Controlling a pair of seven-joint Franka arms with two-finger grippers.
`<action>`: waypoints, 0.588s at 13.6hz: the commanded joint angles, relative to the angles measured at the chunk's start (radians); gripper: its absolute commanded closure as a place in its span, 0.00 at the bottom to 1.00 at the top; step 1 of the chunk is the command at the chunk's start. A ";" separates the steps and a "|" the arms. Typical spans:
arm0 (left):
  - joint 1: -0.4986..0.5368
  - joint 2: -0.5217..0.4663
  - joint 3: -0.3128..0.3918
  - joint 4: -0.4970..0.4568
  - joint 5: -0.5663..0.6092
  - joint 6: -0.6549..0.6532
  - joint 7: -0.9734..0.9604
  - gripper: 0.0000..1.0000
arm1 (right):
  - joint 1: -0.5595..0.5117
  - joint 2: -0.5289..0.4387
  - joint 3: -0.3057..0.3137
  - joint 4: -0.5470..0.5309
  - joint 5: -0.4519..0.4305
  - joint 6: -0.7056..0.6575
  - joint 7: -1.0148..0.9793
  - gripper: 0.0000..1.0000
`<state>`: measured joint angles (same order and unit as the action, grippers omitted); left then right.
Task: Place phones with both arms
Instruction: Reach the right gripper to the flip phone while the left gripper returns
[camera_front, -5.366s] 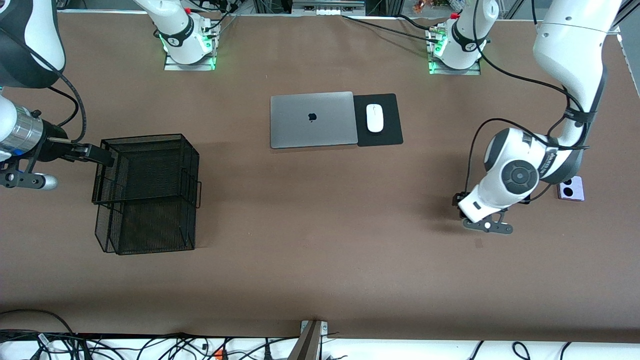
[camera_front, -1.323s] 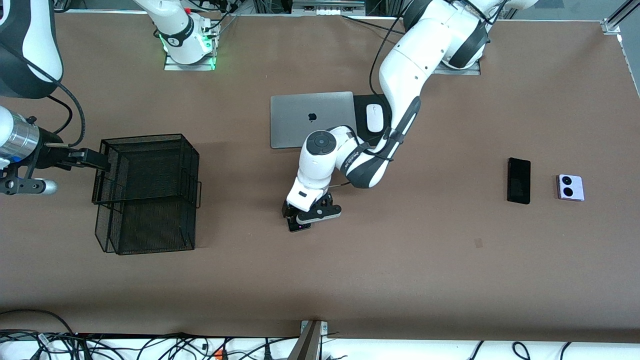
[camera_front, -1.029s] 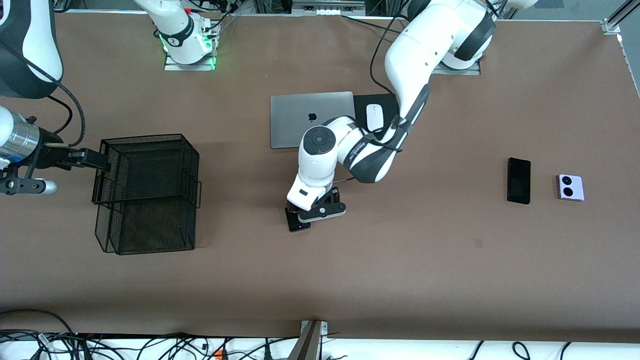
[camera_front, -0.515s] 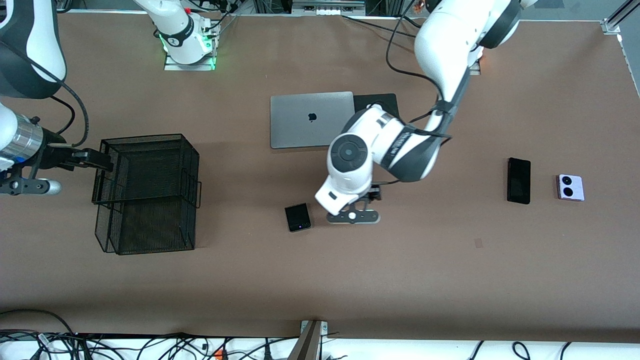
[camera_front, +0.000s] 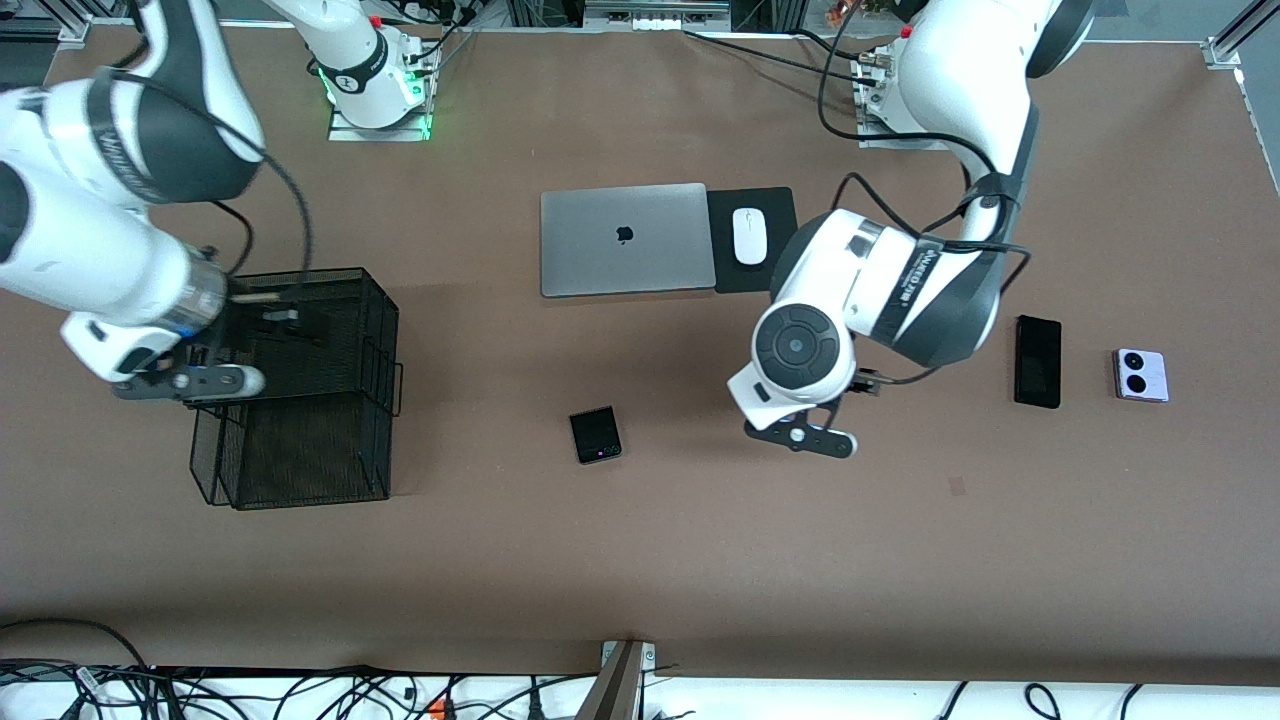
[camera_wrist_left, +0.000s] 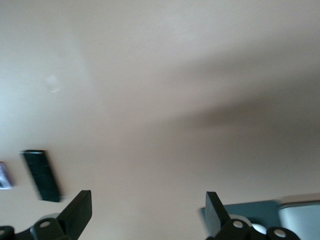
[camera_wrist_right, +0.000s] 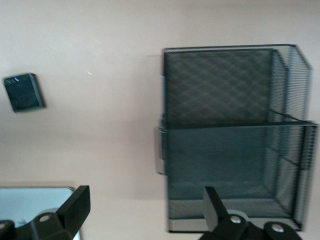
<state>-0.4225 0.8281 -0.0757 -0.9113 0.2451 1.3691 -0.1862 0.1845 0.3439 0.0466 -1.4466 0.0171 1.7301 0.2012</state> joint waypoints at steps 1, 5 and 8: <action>0.071 -0.119 -0.001 -0.153 0.069 0.001 0.176 0.00 | 0.108 0.157 -0.005 0.162 0.009 0.053 0.151 0.00; 0.201 -0.213 -0.001 -0.268 0.094 0.050 0.384 0.00 | 0.236 0.327 0.001 0.233 0.050 0.280 0.117 0.00; 0.298 -0.323 -0.003 -0.450 0.115 0.201 0.453 0.00 | 0.318 0.499 -0.002 0.331 0.044 0.416 0.118 0.00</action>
<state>-0.1736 0.6266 -0.0660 -1.1686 0.3331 1.4639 0.2230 0.4646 0.7207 0.0550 -1.2399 0.0512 2.1070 0.3343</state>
